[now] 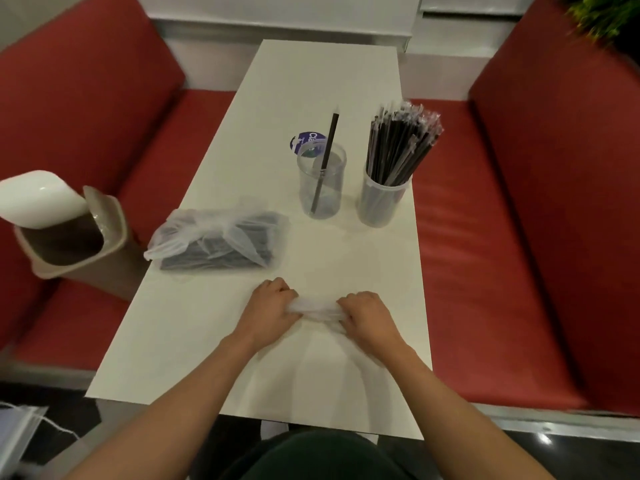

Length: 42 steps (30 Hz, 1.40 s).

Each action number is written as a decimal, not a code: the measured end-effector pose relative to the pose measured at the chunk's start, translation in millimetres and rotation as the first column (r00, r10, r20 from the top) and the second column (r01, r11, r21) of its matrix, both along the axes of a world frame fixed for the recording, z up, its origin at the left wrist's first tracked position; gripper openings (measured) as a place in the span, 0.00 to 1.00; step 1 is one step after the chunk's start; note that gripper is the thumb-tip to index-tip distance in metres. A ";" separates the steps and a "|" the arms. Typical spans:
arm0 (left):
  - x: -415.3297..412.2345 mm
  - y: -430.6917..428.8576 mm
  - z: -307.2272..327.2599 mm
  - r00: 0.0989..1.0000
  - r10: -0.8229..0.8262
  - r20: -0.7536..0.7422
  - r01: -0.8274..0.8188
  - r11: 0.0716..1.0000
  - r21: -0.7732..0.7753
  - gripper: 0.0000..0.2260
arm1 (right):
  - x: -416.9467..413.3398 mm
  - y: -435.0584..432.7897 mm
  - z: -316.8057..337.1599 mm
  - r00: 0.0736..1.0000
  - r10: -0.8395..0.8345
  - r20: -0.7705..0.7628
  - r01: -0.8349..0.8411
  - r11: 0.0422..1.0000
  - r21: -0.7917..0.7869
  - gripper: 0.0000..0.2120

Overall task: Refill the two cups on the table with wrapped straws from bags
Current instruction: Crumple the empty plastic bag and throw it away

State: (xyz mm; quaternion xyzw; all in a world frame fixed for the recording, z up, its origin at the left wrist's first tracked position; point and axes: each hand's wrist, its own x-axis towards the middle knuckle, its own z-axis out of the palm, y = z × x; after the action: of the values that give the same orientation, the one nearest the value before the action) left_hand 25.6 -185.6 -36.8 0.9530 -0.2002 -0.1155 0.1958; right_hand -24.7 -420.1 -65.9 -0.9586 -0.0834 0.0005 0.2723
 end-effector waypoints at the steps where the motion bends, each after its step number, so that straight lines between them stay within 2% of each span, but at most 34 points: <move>1: 0.2 -0.6 1.5 0.998 0.052 -0.022 -0.054 0.995 -0.080 0.20 | 1.1 1.4 8.7 0.990 -0.067 -0.127 0.088 0.982 0.165 0.11; 2: 1.1 -2.1 2.5 0.995 0.096 -0.038 -0.101 0.984 -0.147 0.24 | 2.0 3.0 20.3 0.960 -0.095 -0.265 0.186 0.921 0.343 0.13; 4: 1.7 -8.2 12.1 0.985 0.133 -0.107 -0.156 0.955 -0.254 0.28 | 4.1 9.1 40.6 0.912 -0.078 -0.403 0.335 0.710 0.619 0.18; 6: -2.8 -15.8 26.9 0.959 0.146 -0.244 -0.233 0.895 -0.380 0.19 | 6.2 23.1 61.8 0.893 0.043 -0.448 0.363 0.518 0.774 0.23; 7: -6.4 -20.3 34.2 0.942 0.158 -0.296 -0.279 0.858 -0.431 0.14 | 7.6 32.2 70.3 0.898 0.072 -0.434 0.347 0.490 0.800 0.23; 8: -10.0 -24.8 41.4 0.926 0.173 -0.336 -0.325 0.819 -0.473 0.13 | 10.0 42.4 77.7 0.913 0.029 -0.408 0.334 0.520 0.786 0.22; 10: -18.7 -32.2 49.0 0.879 0.189 -0.438 -0.429 0.715 -0.552 0.15 | 15.1 59.6 83.7 0.916 -0.190 -0.353 0.395 0.580 0.712 0.16; 12: -28.8 -42.7 56.6 0.788 0.227 -0.572 -0.591 0.542 -0.598 0.13 | 21.4 71.7 78.7 0.889 -0.336 -0.310 0.454 0.564 0.690 0.11; 13: -33.4 -48.5 58.2 0.726 0.229 -0.649 -0.674 0.425 -0.604 0.13 | 22.5 75.2 77.5 0.895 -0.320 -0.310 0.443 0.551 0.708 0.07; 15: -40.8 -62.2 65.7 0.616 0.242 -0.750 -0.788 0.171 -0.592 0.18 | 23.5 82.8 73.5 0.923 -0.191 -0.335 0.383 0.555 0.739 0.17; 17: -43.8 -75.1 70.3 0.583 0.263 -0.768 -0.794 -0.013 -0.607 0.21 | 20.8 91.7 72.5 0.921 -0.040 -0.387 0.337 0.579 0.742 0.25; 20: -45.9 -82.4 96.7 0.577 0.418 -0.702 -0.744 -0.085 -0.663 0.06 | 15.7 113.7 80.9 0.891 0.165 -0.422 0.194 0.703 0.684 0.36; 21: -45.3 -79.3 101.0 0.550 0.464 -0.694 -0.731 -0.133 -0.669 0.06 | 13.9 119.8 80.8 0.886 0.184 -0.425 0.176 0.715 0.677 0.38; 23: -40.3 -64.6 103.9 0.495 0.519 -0.697 -0.698 -0.240 -0.675 0.10 | 5.3 120.3 87.9 0.885 0.137 -0.445 0.241 0.683 0.689 0.39; 25: -32.2 -44.7 109.0 0.426 0.542 -0.725 -0.690 -0.324 -0.648 0.16 | -2.4 118.1 96.6 0.833 0.142 -0.534 0.366 0.583 0.726 0.37; 26: -27.5 -33.1 107.9 0.416 0.560 -0.716 -0.676 -0.336 -0.655 0.17 | -5.0 117.3 102.6 0.794 0.199 -0.574 0.418 0.506 0.755 0.33; 28: -23.4 -16.4 109.3 0.421 0.668 -0.614 -0.654 -0.246 -0.716 0.16 | -0.5 131.3 114.1 0.774 0.282 -0.566 0.444 0.396 0.804 0.22; 29: -21.2 -6.9 107.9 0.436 0.725 -0.533 -0.652 -0.154 -0.743 0.15 | 2.1 141.5 124.9 0.785 0.294 -0.545 0.431 0.374 0.822 0.20; 31: -18.2 10.7 106.1 0.493 0.763 -0.418 -0.645 -0.002 -0.764 0.14 | 8.4 163.4 140.5 0.842 0.263 -0.471 0.345 0.410 0.845 0.18; 33: -15.3 32.0 110.9 0.563 0.706 -0.430 -0.613 0.008 -0.790 0.15 | 11.9 188.8 150.7 0.885 0.279 -0.371 0.216 0.460 0.861 0.14; 35: -9.3 53.5 118.8 0.626 0.628 -0.463 -0.578 -0.026 -0.816 0.22 | 17.0 212.3 154.8 0.904 0.274 -0.329 0.162 0.492 0.855 0.12; 37: -1.4 86.7 122.6 0.675 0.586 -0.448 -0.526 -0.043 -0.849 0.29 | 28.9 243.1 152.7 0.921 0.289 -0.261 0.073 0.530 0.845 0.16; 39: 12.7 128.5 122.8 0.695 0.520 -0.496 -0.511 -0.128 -0.850 0.37 | 45.5 276.6 148.6 0.930 0.311 -0.193 -0.017 0.563 0.826 0.21; 40: 19.7 149.1 125.6 0.707 0.476 -0.524 -0.529 -0.136 -0.838 0.41 | 55.4 293.7 146.3 0.938 0.301 -0.169 -0.040 0.581 0.813 0.22; 42: 35.6 190.8 126.9 0.747 0.378 -0.547 -0.559 -0.087 -0.824 0.45 | 76.0 326.3 144.7 0.959 0.260 -0.111 -0.070 0.599 0.797 0.22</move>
State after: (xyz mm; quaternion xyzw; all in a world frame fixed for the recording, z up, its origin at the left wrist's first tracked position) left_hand 61.2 5.2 90.1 0.5752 0.1364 0.0542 0.8047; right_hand 51.3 -93.7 78.8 -0.7239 -0.1338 0.0932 0.6704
